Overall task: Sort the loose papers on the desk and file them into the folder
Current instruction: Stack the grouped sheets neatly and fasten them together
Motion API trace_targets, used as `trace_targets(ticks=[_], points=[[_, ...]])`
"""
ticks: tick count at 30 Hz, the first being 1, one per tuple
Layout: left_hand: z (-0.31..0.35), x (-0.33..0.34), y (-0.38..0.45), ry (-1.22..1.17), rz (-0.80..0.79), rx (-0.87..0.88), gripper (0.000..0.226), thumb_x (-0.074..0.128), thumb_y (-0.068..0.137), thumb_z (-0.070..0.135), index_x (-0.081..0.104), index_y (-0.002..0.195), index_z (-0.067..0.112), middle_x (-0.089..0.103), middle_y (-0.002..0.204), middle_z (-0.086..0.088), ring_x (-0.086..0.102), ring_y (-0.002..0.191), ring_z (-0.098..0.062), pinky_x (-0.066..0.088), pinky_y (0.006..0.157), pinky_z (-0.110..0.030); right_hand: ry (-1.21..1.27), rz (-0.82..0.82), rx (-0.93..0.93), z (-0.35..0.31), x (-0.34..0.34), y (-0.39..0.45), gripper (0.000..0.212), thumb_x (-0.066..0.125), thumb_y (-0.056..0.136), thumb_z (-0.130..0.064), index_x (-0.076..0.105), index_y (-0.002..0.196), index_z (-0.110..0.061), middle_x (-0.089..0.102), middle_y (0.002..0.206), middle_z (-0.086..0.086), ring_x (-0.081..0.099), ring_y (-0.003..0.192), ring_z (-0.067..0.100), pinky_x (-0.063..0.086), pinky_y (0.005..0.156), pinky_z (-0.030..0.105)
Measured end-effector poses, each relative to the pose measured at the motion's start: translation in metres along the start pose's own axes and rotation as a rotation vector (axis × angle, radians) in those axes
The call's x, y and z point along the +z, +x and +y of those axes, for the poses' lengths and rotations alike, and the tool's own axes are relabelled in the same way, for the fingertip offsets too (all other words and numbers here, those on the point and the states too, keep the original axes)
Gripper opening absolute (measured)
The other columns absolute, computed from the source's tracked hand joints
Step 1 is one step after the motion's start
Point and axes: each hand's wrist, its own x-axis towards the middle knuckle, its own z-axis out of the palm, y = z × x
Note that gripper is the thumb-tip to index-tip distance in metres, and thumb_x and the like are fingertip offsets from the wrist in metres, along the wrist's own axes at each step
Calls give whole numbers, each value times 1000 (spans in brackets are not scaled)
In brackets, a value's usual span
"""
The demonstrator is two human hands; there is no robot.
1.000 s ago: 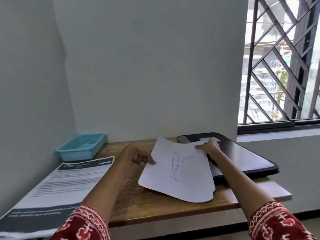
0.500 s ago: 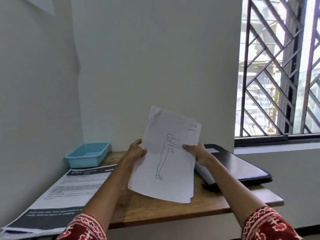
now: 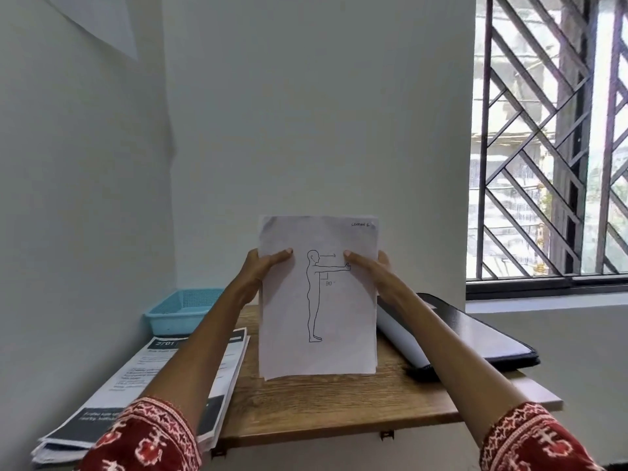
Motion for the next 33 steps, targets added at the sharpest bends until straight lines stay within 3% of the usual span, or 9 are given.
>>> trace_targets(ticks=[2,7,10,12,16,20,23,27,33], points=[[-8,-1,-6,-5,5,-23,25,67,84,14,58,107,11,65,92,-4,61,77,-16,50,66,-26,-3,-16,54,9,-2,-5,69,86,48,-36,64,105,-4,71,100,16,69,87,29,58,77,40],[-24,1,-11,-32,24,-58,29,63,87,16,54,113,11,62,96,-6,58,78,-15,49,69,-25,-23,10,74,23,2,-10,81,90,49,-29,57,116,1,68,104,17,69,85,27,57,65,31],[-15,3,-5,-32,28,-32,31,62,88,18,54,116,10,60,104,-10,58,80,-17,48,76,-31,-24,31,37,7,6,-7,37,82,68,-13,62,98,-5,69,93,13,66,75,22,55,61,28],[-7,1,-2,-45,16,-31,34,62,88,18,55,119,6,62,103,-10,59,82,-19,50,76,-32,-37,16,21,-4,5,-4,30,82,68,-17,64,91,-9,70,89,10,66,74,21,56,65,30],[-15,-4,-5,-22,-25,-68,31,58,90,20,56,116,3,64,91,-5,60,78,-19,52,66,-27,-38,11,29,0,-1,-6,59,83,54,-32,67,104,-7,72,98,12,69,89,28,57,81,40],[-38,5,-13,17,-18,-96,29,58,91,20,54,117,6,63,87,-1,59,76,-13,48,62,-22,20,1,93,22,3,-19,66,84,44,-27,64,103,-7,71,92,10,68,75,20,55,59,26],[-35,15,-11,54,21,-32,29,54,94,21,51,120,10,60,95,-2,55,75,-7,43,62,-17,5,27,83,24,7,-16,68,84,52,-20,60,113,-3,69,101,13,67,80,22,53,55,22],[-26,8,0,23,47,-36,46,56,91,30,48,129,4,58,119,-11,56,97,-23,42,80,-30,29,29,44,10,5,-8,30,76,75,-4,63,102,-6,68,96,12,65,76,21,54,58,23],[-71,6,-17,126,95,-134,45,54,94,31,47,129,5,55,128,-13,54,107,-25,42,90,-31,-134,-39,194,54,2,-19,48,82,66,-19,59,106,-5,67,103,17,65,85,26,55,69,31]])
